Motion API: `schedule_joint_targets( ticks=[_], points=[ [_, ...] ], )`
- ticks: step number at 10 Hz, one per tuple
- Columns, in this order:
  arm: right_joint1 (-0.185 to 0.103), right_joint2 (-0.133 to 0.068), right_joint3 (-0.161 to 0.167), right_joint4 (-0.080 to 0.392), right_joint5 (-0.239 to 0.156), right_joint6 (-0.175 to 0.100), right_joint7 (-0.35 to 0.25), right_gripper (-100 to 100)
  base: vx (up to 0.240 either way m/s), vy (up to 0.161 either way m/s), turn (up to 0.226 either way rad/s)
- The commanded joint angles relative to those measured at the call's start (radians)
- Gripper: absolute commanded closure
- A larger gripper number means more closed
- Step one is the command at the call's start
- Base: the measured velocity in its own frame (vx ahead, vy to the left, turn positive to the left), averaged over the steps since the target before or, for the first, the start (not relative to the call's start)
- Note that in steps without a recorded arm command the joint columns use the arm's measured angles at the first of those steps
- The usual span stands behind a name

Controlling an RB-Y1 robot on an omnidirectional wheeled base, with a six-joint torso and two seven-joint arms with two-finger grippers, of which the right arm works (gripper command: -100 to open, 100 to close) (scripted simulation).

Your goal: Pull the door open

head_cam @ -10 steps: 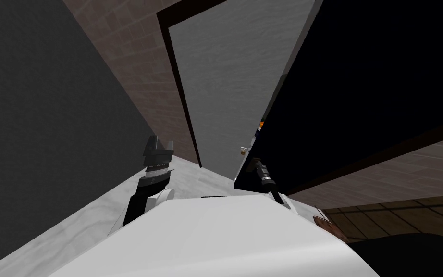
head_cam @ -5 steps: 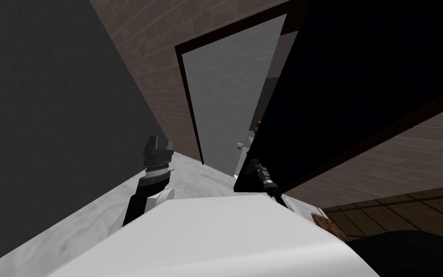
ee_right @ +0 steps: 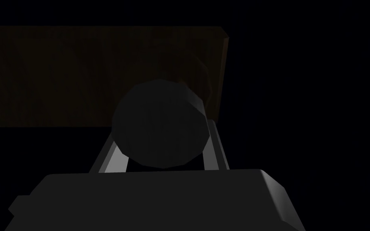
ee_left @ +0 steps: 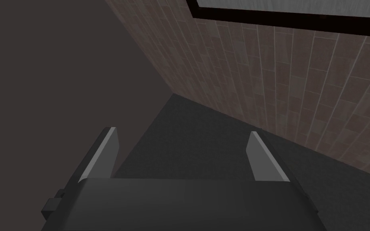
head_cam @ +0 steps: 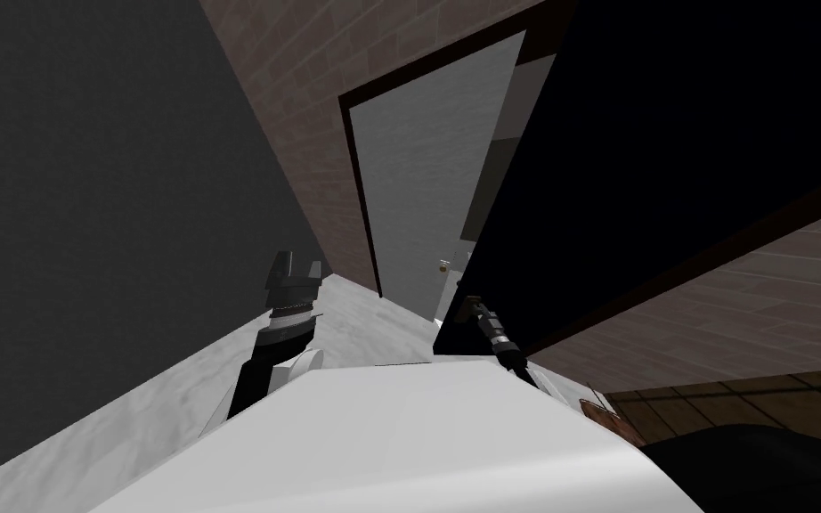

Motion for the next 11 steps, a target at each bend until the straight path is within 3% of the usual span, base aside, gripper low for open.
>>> schedule_joint_targets(
  ticks=[1, 2, 6, 7, 8, 11],
  points=[
    [0.021, -0.011, 0.015, 0.002, 0.007, -0.029, -0.016, 100, -0.205, -0.084, 0.121],
    [0.037, -0.025, 0.02, 0.001, 0.01, -0.055, -0.031, 100, -0.229, -0.109, 0.188],
    [0.072, -0.059, 0.032, -0.002, 0.018, -0.113, -0.067, 100, -0.206, -0.06, 0.129],
    [0.062, -0.058, 0.021, 0.005, 0.015, -0.1, -0.059, 100, -0.102, -0.028, 0.01],
    [0.074, -0.072, 0.025, 0.013, 0.019, -0.128, -0.073, 100, -0.181, -0.056, 0.135],
    [0.088, -0.093, 0.031, 0.023, 0.025, -0.17, -0.092, 100, -0.227, -0.085, 0.155]
  ],
)
